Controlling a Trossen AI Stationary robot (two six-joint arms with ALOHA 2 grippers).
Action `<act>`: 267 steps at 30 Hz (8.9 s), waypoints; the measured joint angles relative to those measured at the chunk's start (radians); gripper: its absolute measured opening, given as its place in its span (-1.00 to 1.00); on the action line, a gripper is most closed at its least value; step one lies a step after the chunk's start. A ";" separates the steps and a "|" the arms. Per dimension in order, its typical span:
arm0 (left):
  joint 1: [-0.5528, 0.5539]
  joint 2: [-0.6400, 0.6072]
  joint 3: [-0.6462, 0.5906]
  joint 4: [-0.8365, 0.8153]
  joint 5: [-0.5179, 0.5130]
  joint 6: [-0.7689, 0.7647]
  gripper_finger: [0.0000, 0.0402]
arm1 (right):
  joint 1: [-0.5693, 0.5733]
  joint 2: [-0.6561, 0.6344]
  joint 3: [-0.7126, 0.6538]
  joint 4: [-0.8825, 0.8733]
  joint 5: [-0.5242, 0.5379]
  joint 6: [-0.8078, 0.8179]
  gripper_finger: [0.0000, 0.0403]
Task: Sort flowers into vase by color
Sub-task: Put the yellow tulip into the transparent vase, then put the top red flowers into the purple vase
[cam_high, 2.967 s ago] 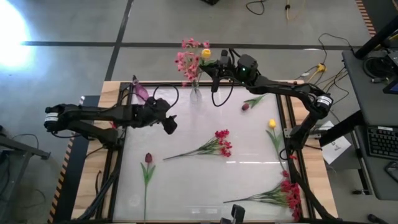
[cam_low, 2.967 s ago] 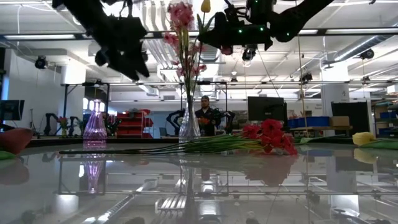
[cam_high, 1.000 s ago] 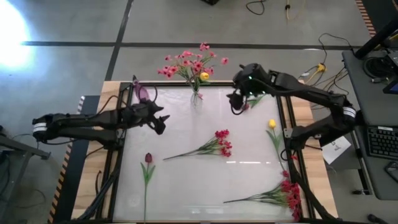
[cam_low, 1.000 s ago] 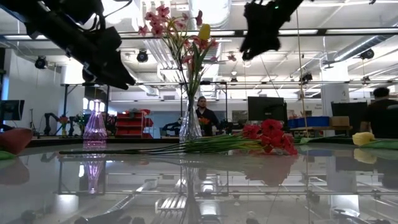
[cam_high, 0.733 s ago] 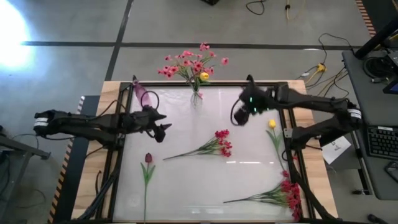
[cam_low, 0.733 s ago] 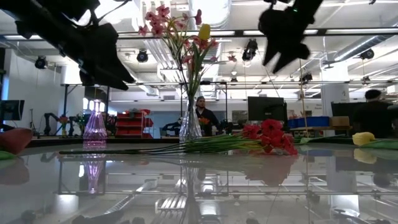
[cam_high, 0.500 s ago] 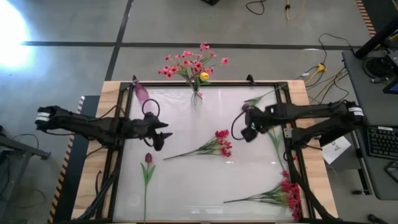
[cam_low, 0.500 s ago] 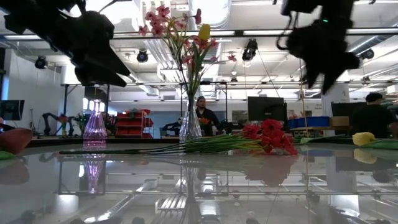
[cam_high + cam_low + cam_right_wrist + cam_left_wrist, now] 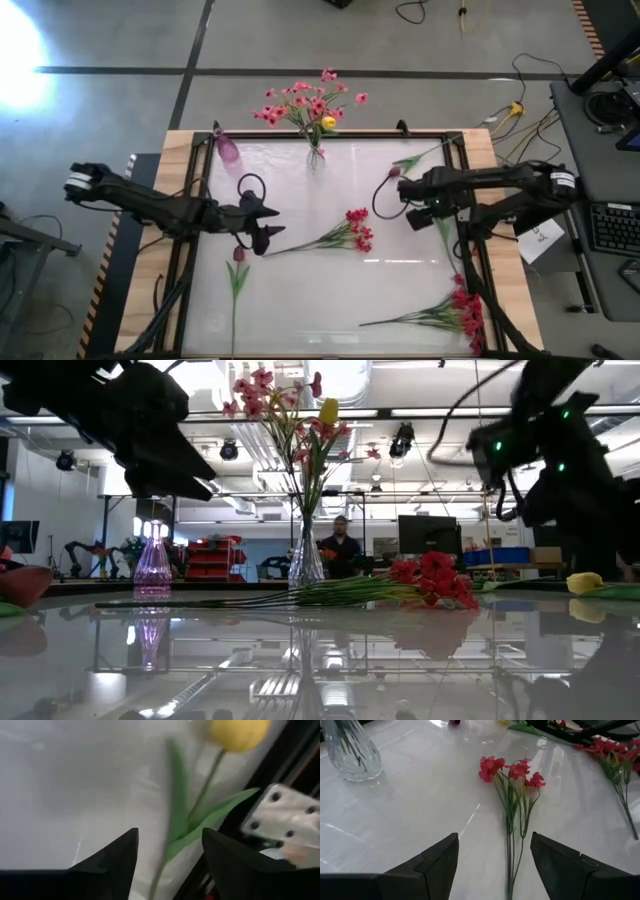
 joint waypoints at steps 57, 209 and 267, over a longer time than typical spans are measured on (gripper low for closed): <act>0.386 0.536 0.149 0.615 -0.097 0.104 0.17 | -0.730 0.589 0.886 1.570 -0.745 -0.394 -0.95; 0.224 0.302 0.225 -0.078 0.164 0.206 0.04 | -0.366 0.311 0.998 0.652 -0.334 -1.134 0.53; 0.138 0.352 0.415 -0.168 0.296 0.520 -1.00 | -0.002 -0.199 0.989 -0.003 0.159 -0.824 0.21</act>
